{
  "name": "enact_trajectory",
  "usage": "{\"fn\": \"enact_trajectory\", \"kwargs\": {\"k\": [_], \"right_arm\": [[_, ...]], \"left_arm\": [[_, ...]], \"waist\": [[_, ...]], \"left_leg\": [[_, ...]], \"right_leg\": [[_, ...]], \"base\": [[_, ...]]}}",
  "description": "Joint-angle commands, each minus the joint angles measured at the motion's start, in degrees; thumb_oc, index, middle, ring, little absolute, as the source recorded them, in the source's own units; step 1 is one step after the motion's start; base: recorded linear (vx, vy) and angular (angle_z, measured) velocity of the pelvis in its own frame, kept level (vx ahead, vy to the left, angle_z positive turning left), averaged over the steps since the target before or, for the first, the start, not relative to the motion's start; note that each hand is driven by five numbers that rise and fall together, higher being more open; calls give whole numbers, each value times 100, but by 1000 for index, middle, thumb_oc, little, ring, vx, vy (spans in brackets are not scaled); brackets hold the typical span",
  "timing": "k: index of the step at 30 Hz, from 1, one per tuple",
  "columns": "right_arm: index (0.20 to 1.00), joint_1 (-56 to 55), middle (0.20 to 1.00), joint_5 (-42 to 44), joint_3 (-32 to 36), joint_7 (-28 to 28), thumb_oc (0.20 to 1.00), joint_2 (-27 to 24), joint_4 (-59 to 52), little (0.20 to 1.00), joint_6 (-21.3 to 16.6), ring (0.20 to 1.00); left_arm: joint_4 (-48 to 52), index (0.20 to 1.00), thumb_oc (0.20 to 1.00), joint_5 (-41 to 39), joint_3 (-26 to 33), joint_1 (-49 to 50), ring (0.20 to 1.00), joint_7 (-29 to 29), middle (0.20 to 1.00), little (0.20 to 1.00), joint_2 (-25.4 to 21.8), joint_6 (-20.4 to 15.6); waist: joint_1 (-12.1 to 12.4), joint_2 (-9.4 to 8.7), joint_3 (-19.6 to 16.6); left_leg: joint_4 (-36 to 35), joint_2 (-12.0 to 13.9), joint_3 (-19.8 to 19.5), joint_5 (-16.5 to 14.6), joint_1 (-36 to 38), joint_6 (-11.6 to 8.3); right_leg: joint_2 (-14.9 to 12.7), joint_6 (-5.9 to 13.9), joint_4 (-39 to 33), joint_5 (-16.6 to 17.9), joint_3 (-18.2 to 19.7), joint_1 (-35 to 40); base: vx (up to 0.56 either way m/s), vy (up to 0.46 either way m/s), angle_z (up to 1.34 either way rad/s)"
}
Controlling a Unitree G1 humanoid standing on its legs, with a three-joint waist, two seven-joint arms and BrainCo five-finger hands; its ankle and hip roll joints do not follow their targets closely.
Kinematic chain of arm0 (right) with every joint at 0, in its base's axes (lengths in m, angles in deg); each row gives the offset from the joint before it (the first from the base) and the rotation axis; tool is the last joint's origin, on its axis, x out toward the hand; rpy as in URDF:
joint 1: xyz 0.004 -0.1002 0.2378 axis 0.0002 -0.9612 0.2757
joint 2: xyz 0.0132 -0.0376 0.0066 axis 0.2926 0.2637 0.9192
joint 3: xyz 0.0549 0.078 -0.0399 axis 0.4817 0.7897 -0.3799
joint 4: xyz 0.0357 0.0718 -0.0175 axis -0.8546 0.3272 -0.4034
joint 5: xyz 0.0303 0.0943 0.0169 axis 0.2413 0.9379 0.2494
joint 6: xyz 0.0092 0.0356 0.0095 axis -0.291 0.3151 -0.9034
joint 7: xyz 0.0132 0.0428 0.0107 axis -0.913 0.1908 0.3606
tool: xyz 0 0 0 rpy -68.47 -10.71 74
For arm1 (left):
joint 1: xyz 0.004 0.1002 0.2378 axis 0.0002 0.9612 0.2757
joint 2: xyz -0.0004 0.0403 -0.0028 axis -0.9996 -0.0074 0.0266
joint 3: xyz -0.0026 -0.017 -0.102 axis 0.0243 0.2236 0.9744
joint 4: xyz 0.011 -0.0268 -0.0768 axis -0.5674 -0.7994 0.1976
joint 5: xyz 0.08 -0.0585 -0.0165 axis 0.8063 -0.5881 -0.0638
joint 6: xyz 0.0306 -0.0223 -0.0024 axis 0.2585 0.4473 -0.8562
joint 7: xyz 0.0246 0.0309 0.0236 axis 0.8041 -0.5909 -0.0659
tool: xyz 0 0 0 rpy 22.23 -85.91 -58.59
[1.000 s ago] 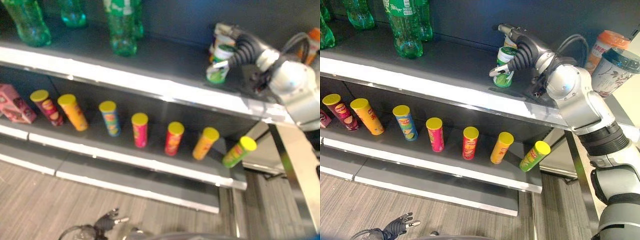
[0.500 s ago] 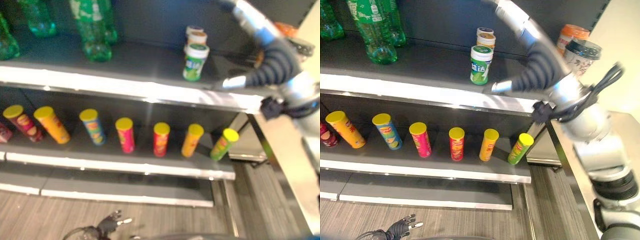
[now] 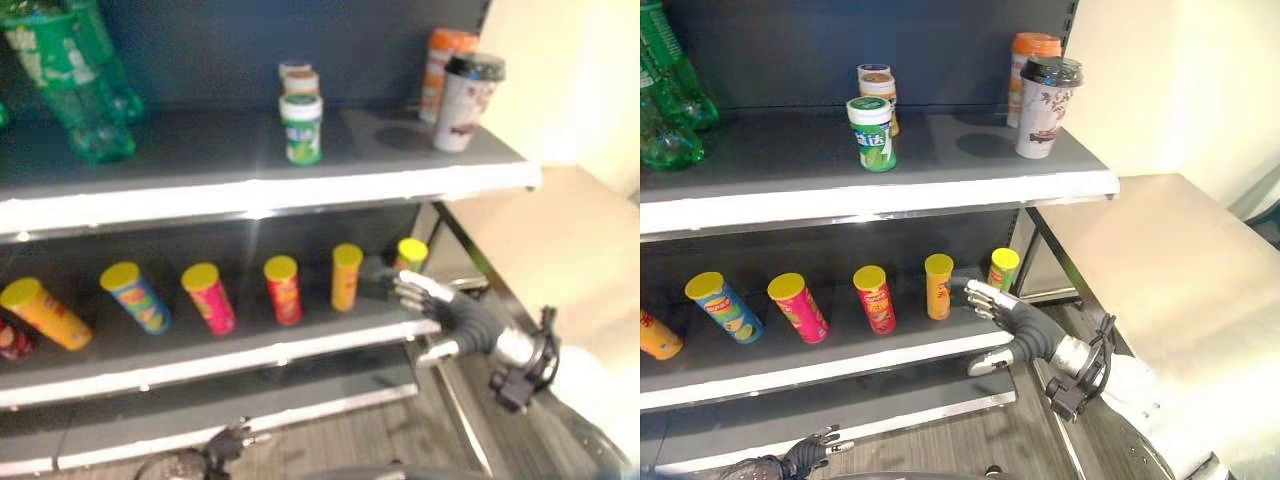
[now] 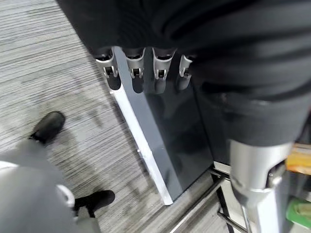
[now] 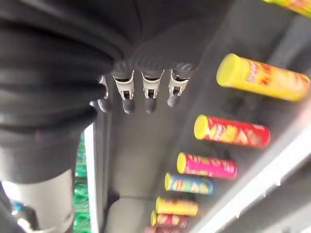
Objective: Put the goods on the table back onto the shelves and tidy them up.
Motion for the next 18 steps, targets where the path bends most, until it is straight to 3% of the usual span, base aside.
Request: {"fn": "enact_trajectory", "kwargs": {"k": [1, 4, 5, 6, 8, 9, 10, 12, 18], "right_arm": [[1000, 510, 1000, -236, -186, 221, 1000, 79, 167, 1000, -97, 1000], [1000, 369, 1000, -1125, -608, 413, 1000, 535, 1635, 1000, 89, 1000], [1000, 387, 1000, -1144, -614, 427, 1000, 560, 1677, 1000, 64, 1000], [1000, 275, 1000, -1921, -651, 214, 1000, 909, 2735, 1000, -106, 1000], [1000, 284, 1000, -2357, -702, 107, 1000, 1137, 3310, 1000, -234, 1000], [1000, 158, 1000, -2579, -654, -7, 1000, 1557, 4152, 1000, -321, 1000], [1000, 174, 1000, -2589, -659, -9, 1000, 1576, 4188, 1000, -347, 1000], [1000, 85, 1000, -2558, -468, -163, 1000, 2102, 5485, 1000, -618, 1000], [1000, 154, 1000, -2206, 24, -517, 1000, 2723, 6990, 1000, -965, 1000]], "left_arm": [[-102, 1000, 1000, 164, 84, -338, 1000, -5, 1000, 1000, -150, -174], [-151, 1000, 1000, 160, -32, -437, 1000, -29, 1000, 1000, -49, -142], [-155, 1000, 1000, 159, -34, -440, 1000, -31, 1000, 1000, -57, -145], [-229, 1000, 1000, 143, -115, -522, 1000, -67, 1000, 1000, 0, -162], [-290, 1000, 1000, 89, -116, -562, 1000, -102, 1000, 1000, 42, -183], [-393, 1000, 1000, -24, -74, -580, 1000, -114, 1000, 1000, 135, -212], [-397, 1000, 1000, -25, -75, -584, 1000, -114, 1000, 1000, 127, -214], [-452, 1000, 1000, -120, -93, -594, 1000, -124, 1000, 1000, 250, -295], [-668, 1000, 1000, -324, -120, -593, 1000, -130, 1000, 1000, 549, -407]], "waist": [[218, -128, 239], [334, -108, 274], [333, -116, 275], [365, -101, 287], [376, -107, 301], [416, -91, 291], [415, -98, 294], [447, -64, 288], [442, 15, 240]], "left_leg": [[42, 126, -89, -172, 346, -222], [42, 135, -166, -161, 316, -229], [42, 135, -169, -161, 316, -229], [42, 135, -203, -158, 299, -231], [42, 143, -221, -155, 291, -233], [42, 151, -267, -156, 287, -231], [42, 151, -269, -156, 287, -231], [42, 150, -318, -156, 282, -228], [42, 136, -338, -185, 341, -220]], "right_leg": [[-488, 372, 194, 236, -124, 229], [-498, 375, 185, 219, -239, 290], [-497, 375, 183, 219, -242, 293], [-506, 383, 190, 213, -298, 324], [-508, 389, 196, 213, -315, 333], [-498, 391, 195, 191, -348, 357], [-498, 391, 194, 191, -351, 359], [-498, 394, 214, 166, -398, 389], [-487, 384, 203, 122, -402, 456]], "base": [[-15, -6, 4], [-1, -3, 1], [-5, 0, 15], [-1, 2, 18], [7, -7, 18], [16, -12, 20], [26, -3, 20], [22, 6, 18], [31, 18, 7]]}}
